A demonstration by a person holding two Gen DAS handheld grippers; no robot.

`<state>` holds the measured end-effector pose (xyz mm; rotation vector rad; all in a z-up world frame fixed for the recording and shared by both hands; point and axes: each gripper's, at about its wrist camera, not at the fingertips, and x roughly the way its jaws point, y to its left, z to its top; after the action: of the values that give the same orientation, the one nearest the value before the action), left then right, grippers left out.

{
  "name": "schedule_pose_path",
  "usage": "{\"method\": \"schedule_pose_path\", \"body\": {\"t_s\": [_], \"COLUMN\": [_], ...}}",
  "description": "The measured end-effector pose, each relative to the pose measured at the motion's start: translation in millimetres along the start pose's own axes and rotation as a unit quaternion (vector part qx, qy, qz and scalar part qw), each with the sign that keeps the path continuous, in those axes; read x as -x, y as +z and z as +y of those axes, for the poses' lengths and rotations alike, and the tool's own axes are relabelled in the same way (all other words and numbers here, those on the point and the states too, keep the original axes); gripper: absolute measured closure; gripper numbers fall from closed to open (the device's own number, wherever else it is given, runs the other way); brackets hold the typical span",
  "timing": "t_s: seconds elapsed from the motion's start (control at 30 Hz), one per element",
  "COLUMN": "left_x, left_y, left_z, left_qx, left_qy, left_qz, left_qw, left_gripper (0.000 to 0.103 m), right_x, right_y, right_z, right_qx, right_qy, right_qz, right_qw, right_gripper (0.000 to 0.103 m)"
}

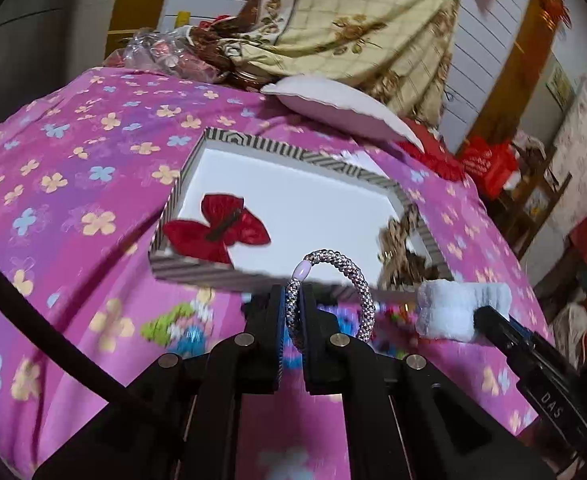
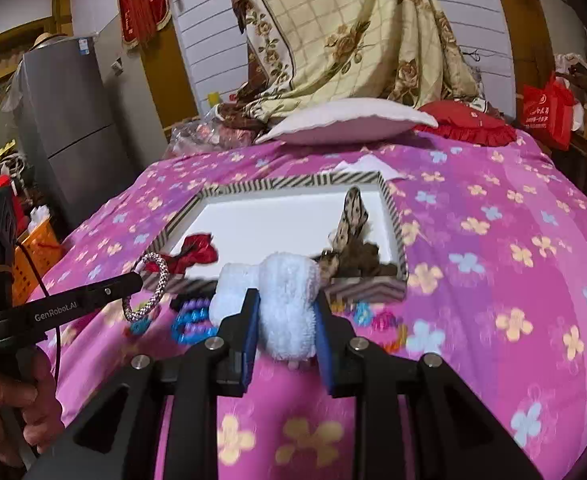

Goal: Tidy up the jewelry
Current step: 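Lift both held items and lower them into the white box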

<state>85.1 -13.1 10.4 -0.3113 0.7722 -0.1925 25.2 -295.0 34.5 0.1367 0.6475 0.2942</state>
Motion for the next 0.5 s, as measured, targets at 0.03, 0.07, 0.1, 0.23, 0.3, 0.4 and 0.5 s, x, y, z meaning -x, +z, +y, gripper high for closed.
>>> {"method": "schedule_pose_path", "body": {"t_s": [0.03,0.07,0.1,0.23,0.3,0.4,0.5], "left_x": [-4.4,-7.3,-11.7,-30.2,-47.3,-68.4,-89.3], "left_y": [5.1,9.3,16.2,41.2,53.2,65.2,78.0], "left_z": [0.6,0.8,0.5,5.9,13.8,25.2,41.3], "left_qx": [0.008,0.012,0.016,0.036,0.054,0.073,0.098], "left_qy": [-0.003,-0.005,-0.006,0.002,0.004,0.025,0.040], "left_qz": [-0.002,-0.006,-0.013,-0.042,-0.046,-0.048,-0.040], "left_qw": [1.0000,0.9999,0.9998,0.9985,0.9975,0.9959,0.9936], "left_gripper": [0.103,0.103,0.103,0.103,0.103,0.103,0.103], "right_x": [-3.5,-9.0,-14.1,-42.4,-60.8,-88.5,-115.1], "right_y": [4.3,10.8,16.1,39.7,49.7,63.5,75.2], "right_z": [-0.2,-0.5,-0.8,-3.9,-9.5,-12.1,-10.7], "right_qx": [0.000,0.000,0.001,0.003,-0.013,-0.033,-0.041], "right_qy": [-0.002,-0.004,-0.006,-0.020,-0.021,-0.008,-0.005], "right_qz": [-0.004,-0.010,-0.015,-0.028,-0.024,-0.009,0.007], "right_qw": [1.000,1.000,1.000,0.999,0.999,0.999,0.999], "right_gripper": [0.077,0.077,0.077,0.077,0.077,0.077,0.077]}}
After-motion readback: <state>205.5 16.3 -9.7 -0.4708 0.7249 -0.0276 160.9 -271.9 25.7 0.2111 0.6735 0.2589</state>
